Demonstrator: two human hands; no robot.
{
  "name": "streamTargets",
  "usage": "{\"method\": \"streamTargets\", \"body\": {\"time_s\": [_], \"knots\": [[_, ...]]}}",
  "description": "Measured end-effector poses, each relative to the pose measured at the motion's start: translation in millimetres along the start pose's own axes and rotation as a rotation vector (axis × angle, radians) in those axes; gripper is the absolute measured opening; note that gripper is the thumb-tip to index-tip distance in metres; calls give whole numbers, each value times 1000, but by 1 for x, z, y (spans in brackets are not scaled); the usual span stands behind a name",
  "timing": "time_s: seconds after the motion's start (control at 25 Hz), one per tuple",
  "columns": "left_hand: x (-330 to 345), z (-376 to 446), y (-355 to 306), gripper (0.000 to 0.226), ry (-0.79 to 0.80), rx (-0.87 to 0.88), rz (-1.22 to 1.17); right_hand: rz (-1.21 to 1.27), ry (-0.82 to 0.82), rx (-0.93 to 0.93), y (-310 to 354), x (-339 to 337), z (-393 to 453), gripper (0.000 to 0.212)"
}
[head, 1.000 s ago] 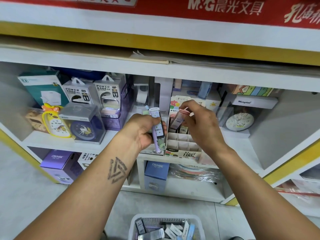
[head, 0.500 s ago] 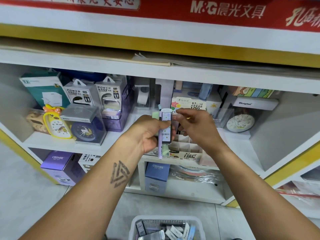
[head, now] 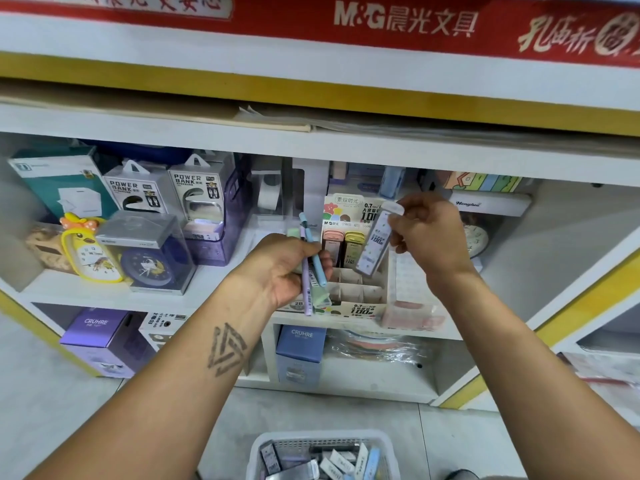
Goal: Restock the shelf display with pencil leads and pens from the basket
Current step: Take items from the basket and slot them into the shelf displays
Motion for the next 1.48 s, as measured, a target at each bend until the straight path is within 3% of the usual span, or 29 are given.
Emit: {"method": "streamTargets", "body": {"time_s": [0.16, 0.48, 0.64, 0.76, 0.88, 0.96, 1.08, 1.16, 1.28, 1.4, 1.48], "knots": [[1, 0, 0, 6, -6, 6, -24, -514, 45, -330, 22, -1, -6, 16], [12, -2, 5, 8, 58, -9, 5, -665, 129, -398, 12, 18, -12, 15], [19, -7, 3, 16, 111, 8, 29, -737, 82, -415, 14, 17, -12, 21], [24, -8, 0, 21, 138, 35, 42, -537, 95, -349, 16, 22, -12, 18], [32, -12, -3, 18, 194, 69, 92, -92, 221, 40, -13, 40, -17, 20], [39, -16, -2, 14, 245, 81, 119, 94, 246, 172, -23, 46, -20, 22], [45, -16, -2, 17, 272, 89, 95, 220, 153, 167, -14, 30, -14, 19], [42, -11, -2, 21, 231, 83, 74, 275, 2, 54, 2, -2, -4, 17], [40, -9, 0, 11, 176, 78, 66, 2, -173, -226, 33, -47, 2, 10], [45, -8, -2, 11, 159, 103, 61, -363, -151, -358, 42, -54, 0, 8], [50, -7, 0, 12, 160, 105, 61, -444, -103, -368, 34, -48, -1, 11]]}}
Point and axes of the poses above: each hand's wrist, its own z-axis towards the middle knuckle, its own x-axis out of the palm, y = z × x, the point moved 10 cm from there along z, towards the middle knuckle, and after that the axes turned 14 degrees about z, right-handed, at the moved point
